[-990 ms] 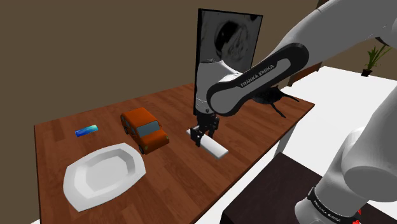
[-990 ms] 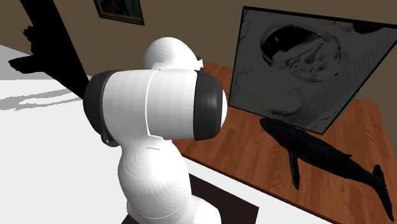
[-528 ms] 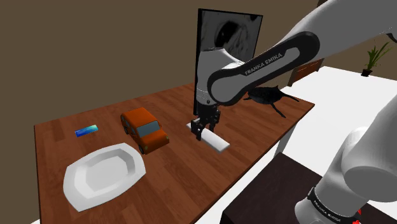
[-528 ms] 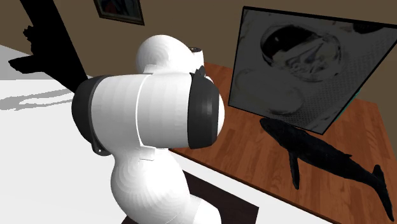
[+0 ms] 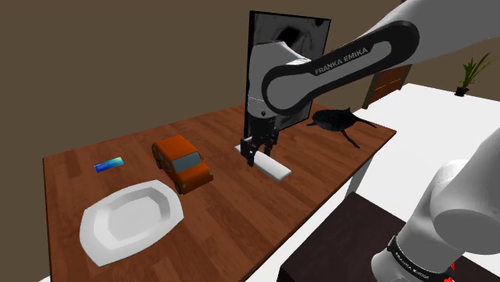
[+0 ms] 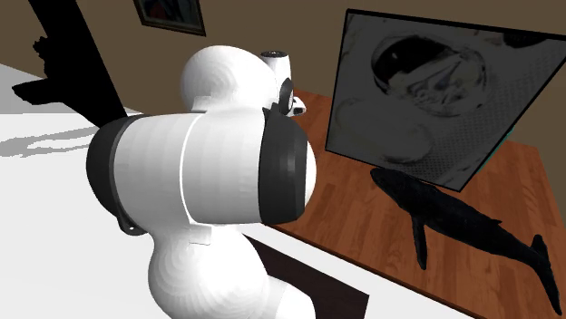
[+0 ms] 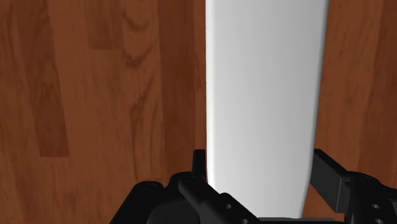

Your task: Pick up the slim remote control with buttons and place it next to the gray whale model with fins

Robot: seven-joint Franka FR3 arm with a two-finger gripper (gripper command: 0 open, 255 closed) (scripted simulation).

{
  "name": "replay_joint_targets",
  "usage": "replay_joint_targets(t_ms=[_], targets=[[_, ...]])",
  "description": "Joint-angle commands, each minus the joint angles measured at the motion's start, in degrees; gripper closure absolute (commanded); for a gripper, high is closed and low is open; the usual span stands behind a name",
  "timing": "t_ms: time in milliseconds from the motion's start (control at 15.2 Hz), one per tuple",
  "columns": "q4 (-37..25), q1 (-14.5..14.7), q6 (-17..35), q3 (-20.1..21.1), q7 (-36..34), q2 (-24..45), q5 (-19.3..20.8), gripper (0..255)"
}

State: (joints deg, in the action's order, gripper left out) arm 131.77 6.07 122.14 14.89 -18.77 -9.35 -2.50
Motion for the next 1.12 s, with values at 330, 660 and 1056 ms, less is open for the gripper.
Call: replay_joint_targets(t_ms=[330, 660, 1056], targets=[[-3.45, 0.01, -5.57, -0.30, 0.36, -2.16, -0.41, 255], [-6.29, -0.02, -9.49, -0.51, 0.54, -3.26, -0.56, 255], [-10.08, -0.08, -14.15, -0.74, 0.66, -4.15, -0.64, 255]])
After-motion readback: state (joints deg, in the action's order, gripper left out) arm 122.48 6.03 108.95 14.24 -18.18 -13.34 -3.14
